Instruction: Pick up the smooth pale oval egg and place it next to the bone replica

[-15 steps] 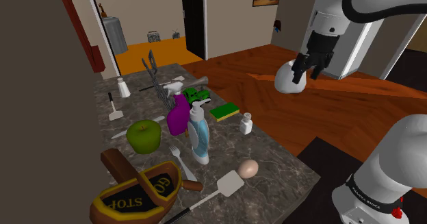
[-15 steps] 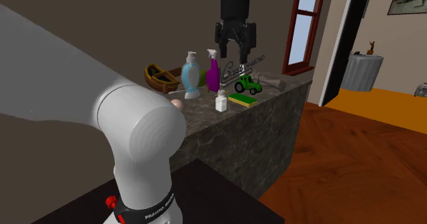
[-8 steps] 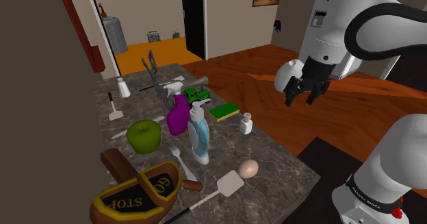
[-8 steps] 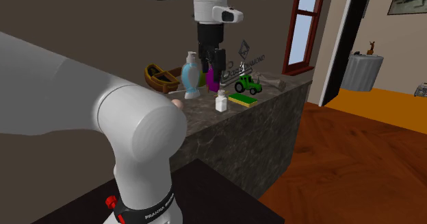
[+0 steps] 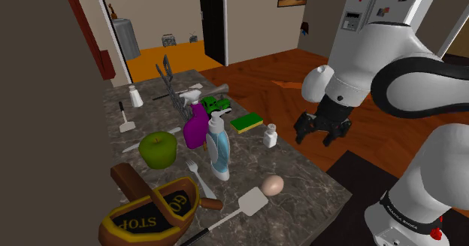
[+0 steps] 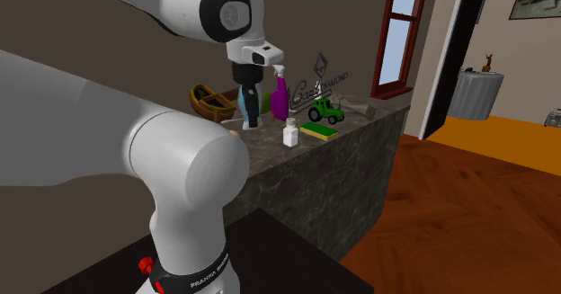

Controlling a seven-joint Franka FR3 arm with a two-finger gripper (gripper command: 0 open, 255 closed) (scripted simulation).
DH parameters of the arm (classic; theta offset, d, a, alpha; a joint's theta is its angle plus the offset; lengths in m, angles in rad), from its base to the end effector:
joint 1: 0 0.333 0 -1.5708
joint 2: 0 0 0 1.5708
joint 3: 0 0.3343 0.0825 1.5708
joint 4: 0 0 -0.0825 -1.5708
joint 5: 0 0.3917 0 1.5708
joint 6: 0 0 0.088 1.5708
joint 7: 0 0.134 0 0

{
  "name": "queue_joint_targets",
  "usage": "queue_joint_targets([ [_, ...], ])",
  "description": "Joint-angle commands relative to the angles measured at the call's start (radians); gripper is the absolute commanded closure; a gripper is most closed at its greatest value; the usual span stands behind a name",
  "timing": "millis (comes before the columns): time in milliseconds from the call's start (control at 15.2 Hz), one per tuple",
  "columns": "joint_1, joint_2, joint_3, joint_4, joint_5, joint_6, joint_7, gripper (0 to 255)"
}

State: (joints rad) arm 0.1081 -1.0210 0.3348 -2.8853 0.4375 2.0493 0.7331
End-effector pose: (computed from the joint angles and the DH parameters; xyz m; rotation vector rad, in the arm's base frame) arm 0.2449 0.1336 0.4151 -2.8182 0.8580 -0.1423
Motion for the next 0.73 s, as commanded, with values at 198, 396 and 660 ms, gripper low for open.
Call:
queue_joint_targets([
  [198,0.064,0.069,0.168,-0.044,0.171,0.178,0.188,0],
  [396,0.082,0.167,0.280,-0.034,0.266,0.310,0.293,0],
  [660,0.059,0.326,0.434,0.013,0.359,0.489,0.420,0],
])
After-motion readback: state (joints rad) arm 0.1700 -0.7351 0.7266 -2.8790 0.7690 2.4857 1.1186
